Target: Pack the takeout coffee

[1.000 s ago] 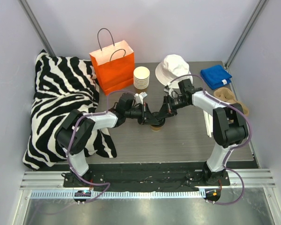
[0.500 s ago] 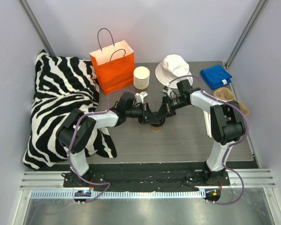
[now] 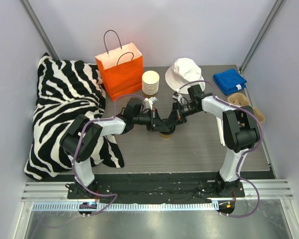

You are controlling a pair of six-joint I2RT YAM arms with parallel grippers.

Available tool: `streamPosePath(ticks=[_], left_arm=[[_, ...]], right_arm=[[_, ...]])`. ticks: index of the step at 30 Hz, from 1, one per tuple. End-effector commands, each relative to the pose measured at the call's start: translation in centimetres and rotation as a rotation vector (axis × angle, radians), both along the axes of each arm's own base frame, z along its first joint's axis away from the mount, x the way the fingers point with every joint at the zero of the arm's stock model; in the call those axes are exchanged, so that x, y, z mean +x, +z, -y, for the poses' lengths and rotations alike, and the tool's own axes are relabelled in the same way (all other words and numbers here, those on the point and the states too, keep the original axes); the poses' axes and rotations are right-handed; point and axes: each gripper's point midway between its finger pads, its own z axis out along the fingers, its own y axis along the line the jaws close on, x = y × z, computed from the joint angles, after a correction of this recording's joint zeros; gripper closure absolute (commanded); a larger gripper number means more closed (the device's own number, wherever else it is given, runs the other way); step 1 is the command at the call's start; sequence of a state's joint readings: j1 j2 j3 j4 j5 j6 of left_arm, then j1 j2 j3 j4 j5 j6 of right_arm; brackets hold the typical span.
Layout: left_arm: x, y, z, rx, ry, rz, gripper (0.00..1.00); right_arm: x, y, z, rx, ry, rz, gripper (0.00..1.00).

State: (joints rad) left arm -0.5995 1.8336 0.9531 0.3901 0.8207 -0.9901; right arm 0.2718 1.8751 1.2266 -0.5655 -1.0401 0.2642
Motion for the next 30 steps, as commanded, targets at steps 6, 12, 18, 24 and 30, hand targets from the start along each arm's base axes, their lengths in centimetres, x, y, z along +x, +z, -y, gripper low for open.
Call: streamPosePath(ticks=[6,12,18,24,30], left_arm=[[1.3,-9.5,-5.2,0.266,0.153,-0.120,1.00],[2.9,-4.0,-3.4,0.150,0.109,-0.002,1.00],[3.0,2.3,-2.5,0.038,0.068,0.101,0.97],[1.5,6.3,-3.6,0.005,0.064,0.183,0.78],[0.3,6.1,-7.2,0.139,0.164,0.247,0.46]], right_arm=[[-0.3,-5.1,1.9,-0.200,0.019,0.046,0.96],[0.0,-0.9,1.2,-0.122,0.030,0.125,0.92],[0.6,5.8,-0.4,0.015,0.061,0.257,0.72],[1.2,11.0,-0.6,0.031,0.042,0.411,0.50],[0.9,9.7,2.4,-0.192,-0.049,0.509,0.34]])
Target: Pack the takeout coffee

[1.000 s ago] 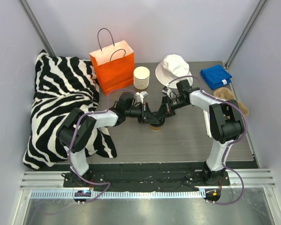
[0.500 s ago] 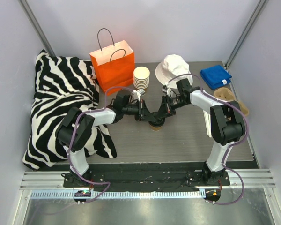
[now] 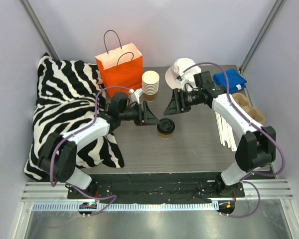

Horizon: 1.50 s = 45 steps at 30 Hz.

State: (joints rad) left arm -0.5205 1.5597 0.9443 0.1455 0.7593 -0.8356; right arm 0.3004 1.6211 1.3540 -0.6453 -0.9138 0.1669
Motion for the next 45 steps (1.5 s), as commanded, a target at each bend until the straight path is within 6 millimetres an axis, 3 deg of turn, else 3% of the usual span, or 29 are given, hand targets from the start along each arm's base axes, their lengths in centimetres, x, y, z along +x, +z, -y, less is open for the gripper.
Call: streamPosePath(ticks=[1,2,3,8,10,14,17,19,22,24,39,45], left_arm=[[-1.1,-0.7,-3.4,0.115,0.100,0.059,0.43],[-1.3,-0.8,-3.7,0.119,0.110,0.067,0.39],[-1.8,-1.2,-4.1,0.135,0.116,0.053,0.37],[-2.8,-3.7,-6.1,0.243,0.175,0.027,0.27],[-3.2,-5.1,-6.4,0.310,0.182,0.036,0.19],[-4.6,-6.7,-4.8,0.290,0.122,-0.066,0.21],[-4.7,-5.9,-2.9,0.215,0.067,-0.089,0.35],[-3.8,-6.0,-1.8,0.190,0.055,-0.086,0.50],[-2.4,-6.6,-0.9,0.163,0.086,-0.101,0.66],[-1.7,-7.0,0.0,0.129,0.095,-0.125,0.70],[2.8,-9.2,2.6,0.082,0.164,-0.130,0.81],[5.7,-9.6,3.4,0.061,0.204,-0.104,0.82]], right_arm=[[0.4,-1.1,3.5,-0.226,-0.145,0.138,0.30],[0.0,-0.7,4.2,-0.252,-0.168,0.174,0.28],[-0.6,-1.9,4.8,-0.292,-0.169,0.179,0.20],[-2.2,-5.0,7.1,-0.452,-0.226,0.203,0.15],[-3.3,-6.7,7.3,-0.465,-0.214,0.174,0.15],[-4.4,-8.5,6.3,-0.437,-0.174,0.147,0.14],[-4.6,-9.2,5.5,-0.414,-0.147,0.115,0.14],[-4.7,-9.5,4.9,-0.392,-0.132,0.092,0.17],[-4.4,-10.4,4.3,-0.381,-0.123,0.066,0.18],[-4.0,-10.9,4.1,-0.376,-0.125,0.052,0.20],[-0.6,-13.0,2.9,-0.379,-0.170,0.031,0.24],[2.8,-13.2,4.2,-0.394,-0.274,0.060,0.24]])
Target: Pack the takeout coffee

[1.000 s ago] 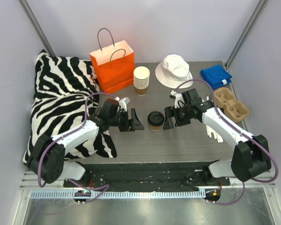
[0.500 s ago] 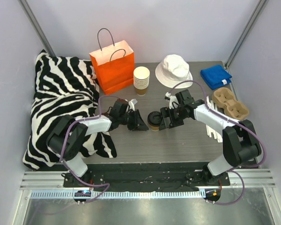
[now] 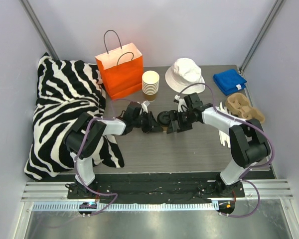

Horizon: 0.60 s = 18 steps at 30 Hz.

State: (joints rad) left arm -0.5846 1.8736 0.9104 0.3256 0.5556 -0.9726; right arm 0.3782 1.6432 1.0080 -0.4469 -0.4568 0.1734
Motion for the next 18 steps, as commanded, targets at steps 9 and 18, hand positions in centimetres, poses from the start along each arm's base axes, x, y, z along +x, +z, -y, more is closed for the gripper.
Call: streamPosePath(ticks=[9,18], left_arm=[[7.0,2.1,2.4,-0.062,0.073,0.166,0.81],[6.2,1.7,1.9,-0.050,0.046,0.160,0.75]], right_arm=[[9.1,2.3,0.9,0.039,-0.174,0.213,0.24],[9.5,3.0,0.8,0.088,-0.252,0.234,0.24]])
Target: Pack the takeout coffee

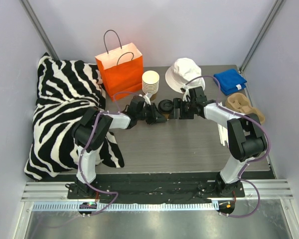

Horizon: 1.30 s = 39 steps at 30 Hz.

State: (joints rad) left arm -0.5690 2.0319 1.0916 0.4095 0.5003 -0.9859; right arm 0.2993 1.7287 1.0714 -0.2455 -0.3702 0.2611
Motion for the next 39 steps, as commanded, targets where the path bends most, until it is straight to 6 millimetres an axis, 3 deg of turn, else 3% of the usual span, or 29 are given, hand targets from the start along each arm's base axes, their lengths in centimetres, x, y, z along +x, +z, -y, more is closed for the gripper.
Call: streamPosePath(ticks=[1,3,4,6,7,9,10,12,14,21,31,39], left_arm=[[-0.6,3.2,-0.6,-0.020,-0.036,0.092,0.71],[-2.5,2.8,-1.8,0.026,-0.066,0.061,0.68],[-3.1,4.4,-2.1,0.021,-0.079,0.083,0.66],[-4.9,4.5,-3.4,0.060,-0.102,0.062,0.65],[-5.4,6.1,-3.7,0.050,-0.110,0.087,0.63],[-6.7,6.0,-4.8,0.076,-0.114,0.063,0.61],[-7.0,7.4,-5.2,0.064,-0.112,0.087,0.59],[-7.4,7.7,-5.9,0.062,-0.098,0.073,0.58],[-7.4,8.8,-6.6,0.050,-0.081,0.088,0.56],[-7.6,8.5,-8.7,0.057,-0.040,0.080,0.51],[-7.8,7.8,-10.2,0.060,-0.020,0.048,0.47],[-7.7,7.9,-10.7,0.059,-0.017,0.048,0.44]], right_arm=[[1.6,2.9,-0.8,0.080,-0.059,0.097,0.24],[1.5,3.6,-1.2,0.101,-0.073,0.117,0.24],[1.5,3.6,-1.2,0.090,-0.079,0.125,0.24],[1.0,3.2,-1.6,0.089,-0.079,0.109,0.24],[0.8,3.0,-1.7,0.089,-0.081,0.105,0.24],[0.4,2.3,-2.1,0.076,-0.081,0.105,0.24],[0.2,2.1,-2.3,0.067,-0.086,0.104,0.24],[0.4,2.0,-2.7,0.046,-0.097,0.120,0.25],[0.7,1.8,-2.9,0.035,-0.120,0.119,0.25],[2.5,1.2,-2.4,-0.108,-0.252,0.160,0.25],[4.6,1.3,-2.4,-0.123,-0.319,0.221,0.28],[7.6,1.6,-1.8,-0.073,-0.361,0.257,0.29]])
